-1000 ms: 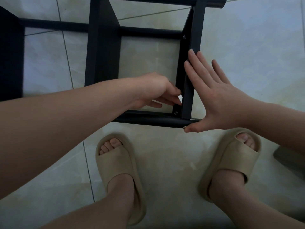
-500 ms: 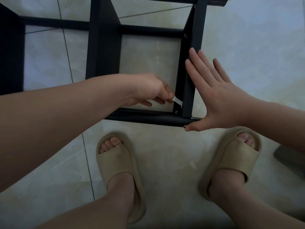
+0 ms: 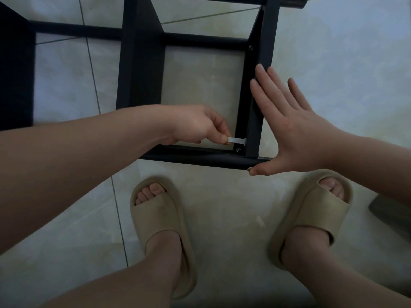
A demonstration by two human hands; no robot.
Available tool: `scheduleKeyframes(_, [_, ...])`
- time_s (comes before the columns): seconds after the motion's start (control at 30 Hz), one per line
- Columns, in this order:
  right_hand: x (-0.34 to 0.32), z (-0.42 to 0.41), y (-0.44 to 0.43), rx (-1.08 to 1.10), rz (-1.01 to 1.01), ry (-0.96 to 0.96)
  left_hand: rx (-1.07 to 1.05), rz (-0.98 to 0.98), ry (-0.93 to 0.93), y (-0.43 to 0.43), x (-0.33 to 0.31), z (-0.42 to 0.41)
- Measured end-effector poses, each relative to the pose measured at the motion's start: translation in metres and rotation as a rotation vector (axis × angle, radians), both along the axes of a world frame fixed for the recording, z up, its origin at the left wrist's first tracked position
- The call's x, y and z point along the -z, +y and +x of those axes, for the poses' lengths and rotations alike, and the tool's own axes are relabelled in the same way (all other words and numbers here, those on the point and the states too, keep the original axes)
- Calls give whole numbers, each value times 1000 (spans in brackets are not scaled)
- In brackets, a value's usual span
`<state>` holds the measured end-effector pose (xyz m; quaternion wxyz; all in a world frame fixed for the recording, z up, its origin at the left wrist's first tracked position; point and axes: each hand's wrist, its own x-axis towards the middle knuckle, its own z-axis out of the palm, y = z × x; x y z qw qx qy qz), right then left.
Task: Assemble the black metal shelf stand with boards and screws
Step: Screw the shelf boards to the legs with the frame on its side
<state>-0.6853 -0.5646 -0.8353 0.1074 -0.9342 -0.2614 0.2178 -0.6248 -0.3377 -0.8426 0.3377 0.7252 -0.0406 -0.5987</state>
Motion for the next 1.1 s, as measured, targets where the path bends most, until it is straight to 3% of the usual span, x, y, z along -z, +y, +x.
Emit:
scheduleKeyframes(0.33, [0, 0, 0, 5, 2, 10, 82, 12, -57, -1, -3, -7])
scheduleKeyframes(0.6, [2, 0, 0, 6, 18, 1, 163, -41, -389, -8, -6, 5])
scheduleKeyframes(0.73, [3, 0, 0, 6, 23, 4, -155, -143, -174, -17, -3, 1])
scheduleKeyframes(0.87, [3, 0, 0, 7, 26, -3, -381, -97, 60, -24, 4, -5])
scheduleKeyframes(1.1, [2, 1, 1, 10, 20, 7, -410, -18, 39, -24, 3, -3])
